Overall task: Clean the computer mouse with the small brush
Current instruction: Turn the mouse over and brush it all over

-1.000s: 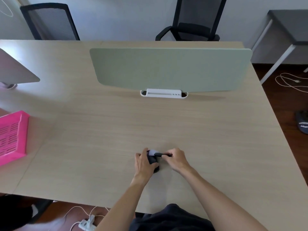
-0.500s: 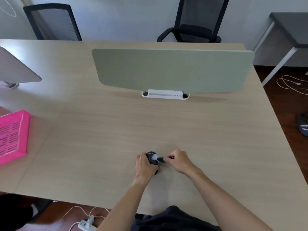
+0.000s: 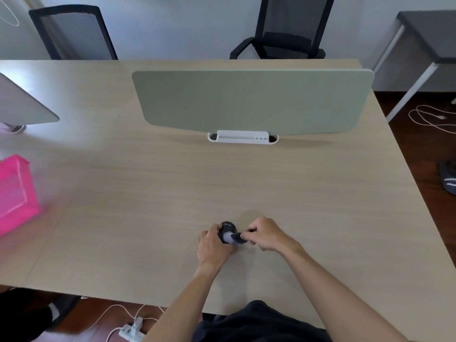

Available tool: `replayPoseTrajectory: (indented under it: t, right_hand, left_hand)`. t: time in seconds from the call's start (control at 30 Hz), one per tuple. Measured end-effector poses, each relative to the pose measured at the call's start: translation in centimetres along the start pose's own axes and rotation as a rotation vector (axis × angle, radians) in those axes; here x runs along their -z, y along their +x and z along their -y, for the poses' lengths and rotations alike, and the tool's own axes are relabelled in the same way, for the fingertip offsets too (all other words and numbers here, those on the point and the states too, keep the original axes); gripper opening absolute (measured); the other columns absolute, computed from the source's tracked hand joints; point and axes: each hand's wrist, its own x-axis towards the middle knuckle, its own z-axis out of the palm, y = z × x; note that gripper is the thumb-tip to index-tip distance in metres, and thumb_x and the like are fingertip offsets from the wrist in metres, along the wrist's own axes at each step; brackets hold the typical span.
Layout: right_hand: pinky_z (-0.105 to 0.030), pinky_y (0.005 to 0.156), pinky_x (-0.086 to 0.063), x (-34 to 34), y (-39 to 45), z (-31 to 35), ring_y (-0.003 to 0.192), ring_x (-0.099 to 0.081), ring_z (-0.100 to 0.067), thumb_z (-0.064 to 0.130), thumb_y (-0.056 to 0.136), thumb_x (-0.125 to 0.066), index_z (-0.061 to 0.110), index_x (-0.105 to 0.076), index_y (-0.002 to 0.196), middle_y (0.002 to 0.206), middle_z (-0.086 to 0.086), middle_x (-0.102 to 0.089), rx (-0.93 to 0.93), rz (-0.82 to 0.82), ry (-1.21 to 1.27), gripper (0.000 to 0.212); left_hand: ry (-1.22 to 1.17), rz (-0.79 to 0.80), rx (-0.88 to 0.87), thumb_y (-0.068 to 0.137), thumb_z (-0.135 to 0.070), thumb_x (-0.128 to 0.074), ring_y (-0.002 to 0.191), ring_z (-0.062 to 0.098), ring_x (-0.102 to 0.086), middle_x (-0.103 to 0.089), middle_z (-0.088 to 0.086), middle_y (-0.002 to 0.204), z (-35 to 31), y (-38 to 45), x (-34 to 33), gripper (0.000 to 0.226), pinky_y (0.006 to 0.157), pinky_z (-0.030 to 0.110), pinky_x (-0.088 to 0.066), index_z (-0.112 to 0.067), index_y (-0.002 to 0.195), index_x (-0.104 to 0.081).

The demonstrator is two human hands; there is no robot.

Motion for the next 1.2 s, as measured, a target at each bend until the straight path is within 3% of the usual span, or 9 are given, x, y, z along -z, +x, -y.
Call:
replayPoseTrajectory:
  t: [0.17, 0.27, 0.43, 0.57, 0.7, 0.8, 0.93, 1.07, 1.2]
  right_hand:
    - [-0.027, 0.049, -0.029, 0.1, 0.9, 0.7, 0.049, -0.034, -0.018, 0.029, 0.080, -0.057, 0.015, -0.037, 0.055, 0.054, -0.001, -0.041, -0.045, -0.252, 0.123, 0.035]
    - [-0.028, 0.046, -0.022, -1.6, 0.3, 0.8, 0.048, -0.028, -0.015, 0.027, 0.081, -0.058, 0.017, -0.031, 0.053, 0.051, 0.003, -0.033, -0.005, -0.188, 0.118, 0.041]
    - [-0.027, 0.051, -0.031, -1.8, -0.4, 0.6, 0.047, -0.038, -0.018, 0.032, 0.078, -0.059, 0.015, -0.046, 0.050, 0.053, -0.005, -0.046, 0.023, -0.038, 0.166, 0.035]
    - [-0.027, 0.044, -0.044, -1.2, -0.1, 0.4, 0.042, -0.051, -0.022, 0.023, 0.083, -0.060, 0.010, -0.047, 0.052, 0.052, -0.009, -0.054, -0.038, -0.190, 0.270, 0.037]
    - [-0.045, 0.052, -0.054, -0.4, 0.4, -0.3, 0.049, -0.040, -0.024, 0.025, 0.086, -0.058, 0.014, -0.032, 0.053, 0.052, -0.001, -0.037, -0.057, -0.390, 0.180, 0.043]
    - [-0.035, 0.047, -0.038, -0.4, 0.5, 0.3, 0.053, -0.036, -0.022, 0.027, 0.088, -0.057, 0.015, -0.030, 0.056, 0.054, 0.001, -0.036, -0.038, -0.375, 0.152, 0.044]
    - [-0.025, 0.044, -0.027, -1.3, 0.3, 0.4, 0.053, -0.040, -0.017, 0.026, 0.086, -0.061, 0.014, -0.034, 0.056, 0.054, 0.001, -0.040, -0.072, -0.276, 0.073, 0.042]
    - [-0.029, 0.051, -0.033, -1.1, 0.2, -0.9, 0.060, -0.044, -0.024, 0.019, 0.085, -0.061, 0.012, -0.037, 0.058, 0.058, -0.002, -0.043, -0.074, -0.352, 0.067, 0.037]
    - [-0.029, 0.050, -0.030, -0.1, -0.4, -0.8, 0.053, -0.037, -0.021, 0.013, 0.072, -0.057, 0.011, -0.039, 0.055, 0.052, -0.007, -0.039, -0.102, -0.381, 0.297, 0.024]
  left_hand:
    - [-0.032, 0.022, -0.021, 0.062, -0.019, -0.076, 0.117, 0.024, -0.052, -0.058, 0.003, 0.118, 0.2, -0.5, -0.1, 0.075, 0.089, 0.026, -0.042, -0.018, 0.131, -0.047]
    - [-0.090, 0.025, 0.004, 0.061, -0.015, -0.082, 0.111, 0.023, -0.055, -0.061, 0.006, 0.114, 0.2, -0.2, 0.2, 0.088, 0.082, 0.023, -0.041, -0.008, 0.136, -0.037]
    - [-0.167, 0.026, -0.014, 0.057, -0.011, -0.088, 0.097, 0.017, -0.048, -0.060, 0.002, 0.101, 0.3, -0.2, 0.8, 0.099, 0.084, 0.031, -0.047, -0.007, 0.137, -0.030]
    - [-0.101, 0.098, -0.082, 0.061, -0.014, -0.082, 0.111, 0.023, -0.054, -0.064, 0.002, 0.110, 0.7, -0.2, 1.0, 0.094, 0.089, 0.028, -0.043, -0.013, 0.139, -0.029]
    - [-0.002, 0.213, -0.138, 0.068, -0.013, -0.076, 0.118, 0.022, -0.046, -0.059, 0.000, 0.120, 0.7, 0.3, 1.5, 0.084, 0.090, 0.025, -0.036, -0.019, 0.139, -0.031]
    - [0.079, 0.220, -0.177, 0.071, -0.016, -0.070, 0.122, 0.023, -0.047, -0.055, 0.003, 0.129, 0.7, 0.4, 1.4, 0.071, 0.091, 0.026, -0.041, -0.021, 0.134, -0.039]
    - [0.222, 0.098, -0.146, 0.069, -0.045, -0.075, 0.122, 0.026, -0.034, -0.039, 0.002, 0.129, 0.6, -0.5, 0.1, 0.073, 0.094, 0.035, -0.041, -0.022, 0.130, -0.044]
    - [0.176, 0.041, -0.114, 0.079, -0.030, -0.073, 0.110, 0.032, -0.041, -0.041, 0.011, 0.124, 1.0, -0.7, -0.8, 0.058, 0.096, 0.034, -0.039, -0.022, 0.130, -0.047]
    - [0.116, 0.067, -0.144, 0.074, -0.014, -0.076, 0.114, 0.029, -0.040, -0.037, 0.007, 0.117, 1.2, -0.2, -1.0, 0.060, 0.100, 0.030, -0.040, -0.024, 0.129, -0.054]
